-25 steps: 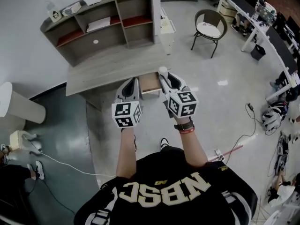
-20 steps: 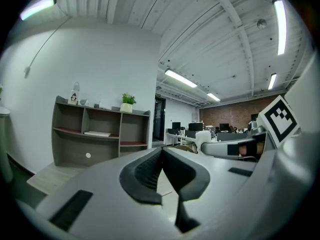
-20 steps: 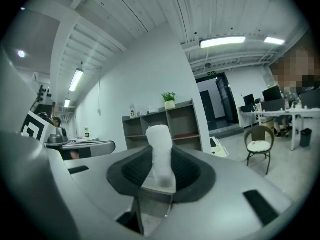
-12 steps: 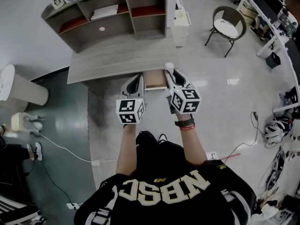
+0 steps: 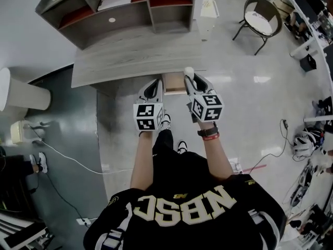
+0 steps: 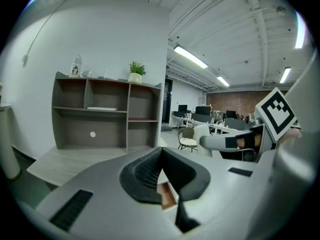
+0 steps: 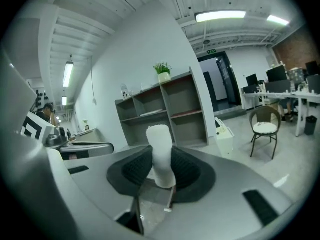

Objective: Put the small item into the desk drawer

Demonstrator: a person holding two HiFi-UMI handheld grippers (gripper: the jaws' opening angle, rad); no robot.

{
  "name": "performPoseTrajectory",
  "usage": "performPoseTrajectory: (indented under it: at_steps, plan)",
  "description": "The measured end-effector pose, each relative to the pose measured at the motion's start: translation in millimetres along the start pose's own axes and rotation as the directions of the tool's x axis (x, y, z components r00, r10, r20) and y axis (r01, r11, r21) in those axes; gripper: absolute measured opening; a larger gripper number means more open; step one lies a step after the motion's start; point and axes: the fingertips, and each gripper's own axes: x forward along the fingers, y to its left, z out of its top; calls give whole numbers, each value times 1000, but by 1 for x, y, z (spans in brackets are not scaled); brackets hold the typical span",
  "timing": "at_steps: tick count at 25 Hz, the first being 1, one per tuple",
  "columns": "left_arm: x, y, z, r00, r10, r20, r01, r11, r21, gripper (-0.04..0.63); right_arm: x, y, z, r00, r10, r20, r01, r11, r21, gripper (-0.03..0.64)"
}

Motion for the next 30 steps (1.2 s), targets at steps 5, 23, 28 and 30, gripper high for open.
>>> performPoseTrajectory:
  at_steps: [5, 23, 28, 30]
  plan:
    - [16, 14, -9, 999, -34, 24, 35, 999, -16, 14, 31, -5, -20, 998, -3, -61, 4, 1000, 11, 115]
    - [67, 62, -106, 979, -78, -187, 59, 993, -105, 14, 115, -15, -128, 941, 33, -336, -62, 995, -76, 115]
    - [76, 65, -133, 971, -89, -223, 64, 991, -115, 14, 127, -24, -162, 911, 50, -409, -97, 991, -95, 117]
    - [83, 66, -141, 967, -95, -234, 69, 991, -116, 14, 133, -28, -174, 899, 55, -434, -111, 988, -105, 117]
